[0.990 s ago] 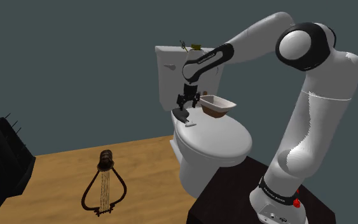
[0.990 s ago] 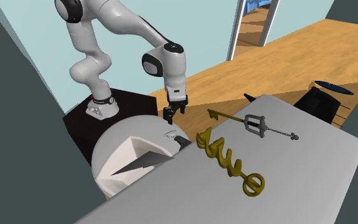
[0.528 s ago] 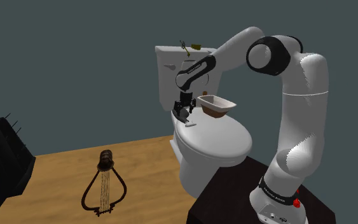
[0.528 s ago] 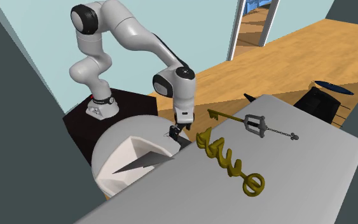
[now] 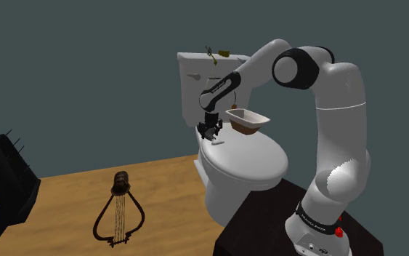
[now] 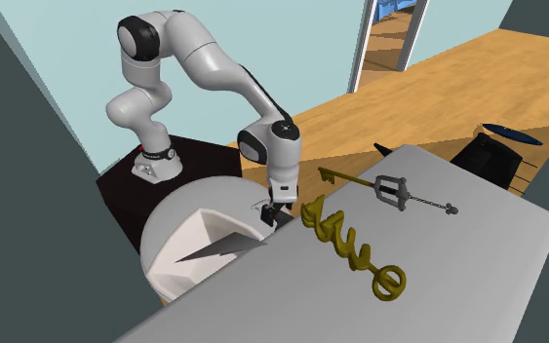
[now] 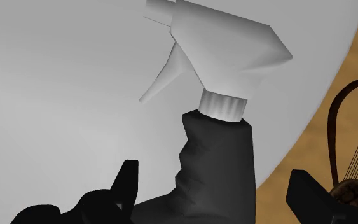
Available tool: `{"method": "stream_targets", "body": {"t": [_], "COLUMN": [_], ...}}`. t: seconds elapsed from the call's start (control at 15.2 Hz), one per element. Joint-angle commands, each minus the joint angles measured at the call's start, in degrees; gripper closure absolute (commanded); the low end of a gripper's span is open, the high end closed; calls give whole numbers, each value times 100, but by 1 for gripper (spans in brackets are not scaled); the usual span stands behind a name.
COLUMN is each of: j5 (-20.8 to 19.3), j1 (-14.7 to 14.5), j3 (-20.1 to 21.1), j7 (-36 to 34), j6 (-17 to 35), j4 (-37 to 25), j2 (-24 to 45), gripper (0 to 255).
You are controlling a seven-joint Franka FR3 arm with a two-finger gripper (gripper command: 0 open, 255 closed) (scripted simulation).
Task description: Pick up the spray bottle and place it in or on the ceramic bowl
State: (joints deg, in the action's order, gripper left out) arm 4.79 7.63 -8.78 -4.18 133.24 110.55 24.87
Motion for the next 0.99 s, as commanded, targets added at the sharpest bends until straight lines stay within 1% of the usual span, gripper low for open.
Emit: {"method": "stream_targets", "body": {"t": [0.0, 0.4, 0.46, 0.92], "j5": [8, 8, 8, 8], "j1": [2, 2, 2, 10], "j3": [5, 5, 5, 2], "j7": [3, 3, 3, 14], "j6": [50, 49, 49, 36], "j4": [14, 13, 13, 0], "j2": [33, 33, 33, 34], "gripper": [0, 0, 255, 255]}}
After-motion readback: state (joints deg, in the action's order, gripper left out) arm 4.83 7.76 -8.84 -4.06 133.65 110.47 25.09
